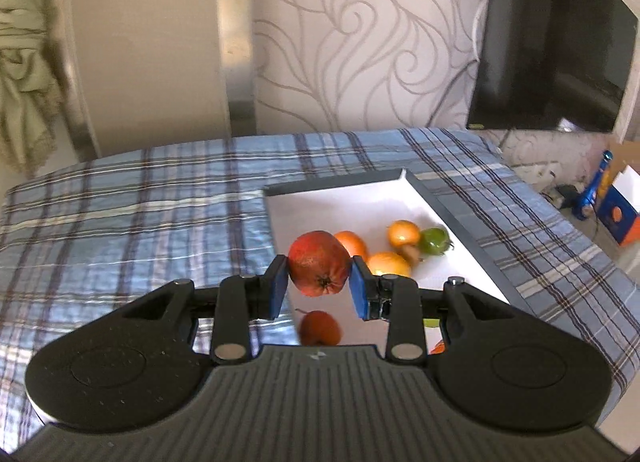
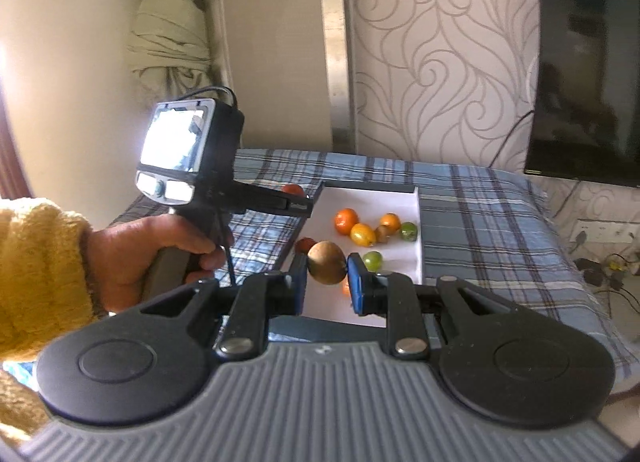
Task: Organize fruits
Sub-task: 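Carry the red apple into the tray and open the left tool while the right tool carries the kiwi, then lower the brown kiwi into the white tray and open the right tool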
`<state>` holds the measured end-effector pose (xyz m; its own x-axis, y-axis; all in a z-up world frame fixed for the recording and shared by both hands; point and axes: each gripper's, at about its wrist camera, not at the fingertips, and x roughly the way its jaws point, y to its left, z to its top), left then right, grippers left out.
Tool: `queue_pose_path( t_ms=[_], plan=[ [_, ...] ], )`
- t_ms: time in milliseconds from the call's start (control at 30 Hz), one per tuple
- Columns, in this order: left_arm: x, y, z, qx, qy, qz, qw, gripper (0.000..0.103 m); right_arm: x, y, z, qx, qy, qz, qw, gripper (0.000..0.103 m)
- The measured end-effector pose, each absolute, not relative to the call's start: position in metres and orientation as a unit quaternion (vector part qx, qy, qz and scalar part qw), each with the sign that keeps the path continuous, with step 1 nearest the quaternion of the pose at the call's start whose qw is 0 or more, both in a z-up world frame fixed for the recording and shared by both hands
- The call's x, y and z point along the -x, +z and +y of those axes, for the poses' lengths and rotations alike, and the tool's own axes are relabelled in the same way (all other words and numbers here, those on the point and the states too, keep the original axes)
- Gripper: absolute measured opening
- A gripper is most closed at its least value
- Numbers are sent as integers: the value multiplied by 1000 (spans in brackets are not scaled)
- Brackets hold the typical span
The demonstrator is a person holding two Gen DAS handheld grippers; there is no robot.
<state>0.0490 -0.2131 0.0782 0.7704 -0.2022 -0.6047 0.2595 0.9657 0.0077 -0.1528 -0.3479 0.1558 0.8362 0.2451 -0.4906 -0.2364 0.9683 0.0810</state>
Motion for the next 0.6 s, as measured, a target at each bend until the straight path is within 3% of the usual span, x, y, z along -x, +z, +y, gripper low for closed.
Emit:
queue_pose_path(
  t_ms=[300,467,600],
  plan=[
    [-77,51,-227,-64,-151,339,926,40,159,155,-346,-14,80,268,960,24],
    [-78,47,-227,-64,-167,335,925,58,159,151,-345,-21,63,276,959,24],
    [-68,51,-221,-68,-172,325,928,58,153,149,-348,-27,57,281,958,24]
  ],
)
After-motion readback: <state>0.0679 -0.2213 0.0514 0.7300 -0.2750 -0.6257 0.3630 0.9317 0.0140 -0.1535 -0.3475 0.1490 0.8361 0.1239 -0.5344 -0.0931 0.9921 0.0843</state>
